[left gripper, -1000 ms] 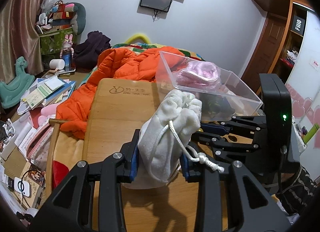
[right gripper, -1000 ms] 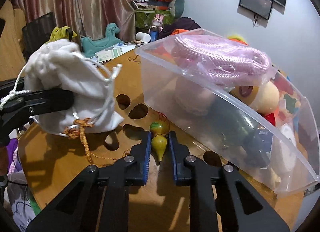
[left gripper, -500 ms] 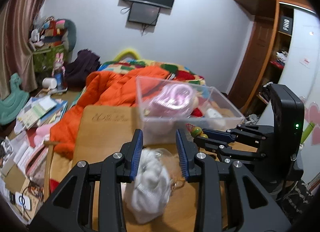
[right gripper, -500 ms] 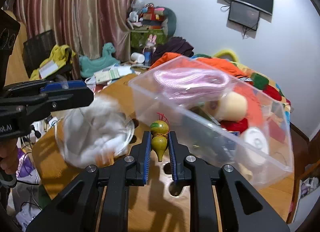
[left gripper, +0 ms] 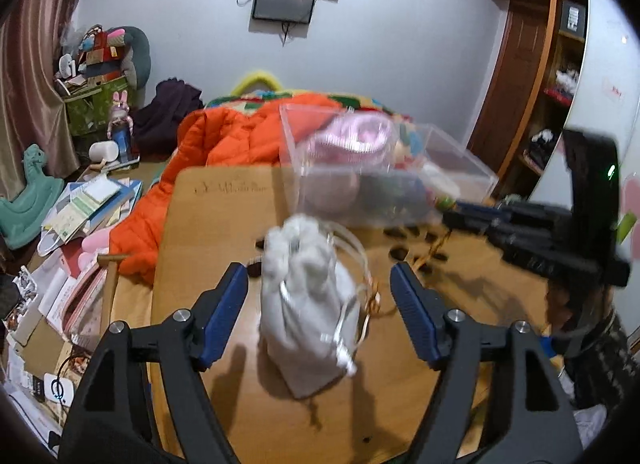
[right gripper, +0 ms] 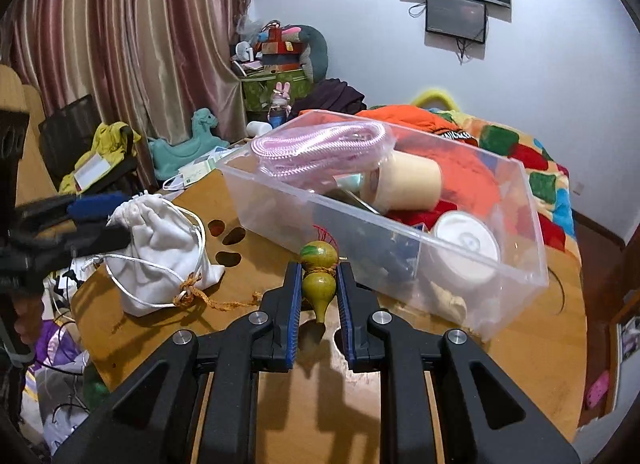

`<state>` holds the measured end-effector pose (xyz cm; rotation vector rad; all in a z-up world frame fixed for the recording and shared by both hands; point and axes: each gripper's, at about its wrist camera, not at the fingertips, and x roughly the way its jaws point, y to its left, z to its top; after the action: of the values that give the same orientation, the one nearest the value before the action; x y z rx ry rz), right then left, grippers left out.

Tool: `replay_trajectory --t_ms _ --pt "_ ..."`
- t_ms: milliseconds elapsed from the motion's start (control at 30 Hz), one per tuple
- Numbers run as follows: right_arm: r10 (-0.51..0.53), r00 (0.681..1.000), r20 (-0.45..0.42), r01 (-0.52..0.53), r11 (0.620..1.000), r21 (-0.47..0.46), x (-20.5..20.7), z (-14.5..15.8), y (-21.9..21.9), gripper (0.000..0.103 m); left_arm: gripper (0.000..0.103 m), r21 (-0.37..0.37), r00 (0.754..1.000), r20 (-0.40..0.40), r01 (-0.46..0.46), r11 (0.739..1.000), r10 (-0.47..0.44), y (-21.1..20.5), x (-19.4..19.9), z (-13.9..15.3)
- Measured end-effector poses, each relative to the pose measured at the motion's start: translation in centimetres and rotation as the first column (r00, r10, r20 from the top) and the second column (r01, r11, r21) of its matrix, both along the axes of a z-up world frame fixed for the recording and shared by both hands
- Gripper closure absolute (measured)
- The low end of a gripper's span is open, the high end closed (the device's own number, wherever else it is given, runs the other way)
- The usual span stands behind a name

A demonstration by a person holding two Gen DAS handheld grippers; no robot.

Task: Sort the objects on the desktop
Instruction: 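Carry the white pouch and gourd toy over the plastic box with both grippers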

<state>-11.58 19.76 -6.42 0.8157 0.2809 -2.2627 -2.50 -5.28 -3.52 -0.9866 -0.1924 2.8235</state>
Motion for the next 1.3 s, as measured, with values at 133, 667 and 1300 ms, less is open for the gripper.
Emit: replay_trajectory --t_ms 133,667,1300 --pt "-0.008 1.0 0.022 0.008 1.0 -0.014 0.1 -0.5 0.7 0.088 0.029 0.036 0.996 0.084 0.007 0.999 -0.01 -0.1 -1.4 -2.4" --pt "-0.066 0.992 0.106 0.072 0.996 -0.054 1.0 -2.9 3.4 0.088 0.059 -0.13 0.997 0.064 -0.027 0.991 0.036 4.8 -3.3 -3.3" --pt "-0.157 0.987 -0.037 0.152 0.98 -0.128 -0.7 2.8 7.4 0.088 0.06 0.012 0.992 -0.091 0.089 0.996 -0.087 7.9 -5.6 4.7"
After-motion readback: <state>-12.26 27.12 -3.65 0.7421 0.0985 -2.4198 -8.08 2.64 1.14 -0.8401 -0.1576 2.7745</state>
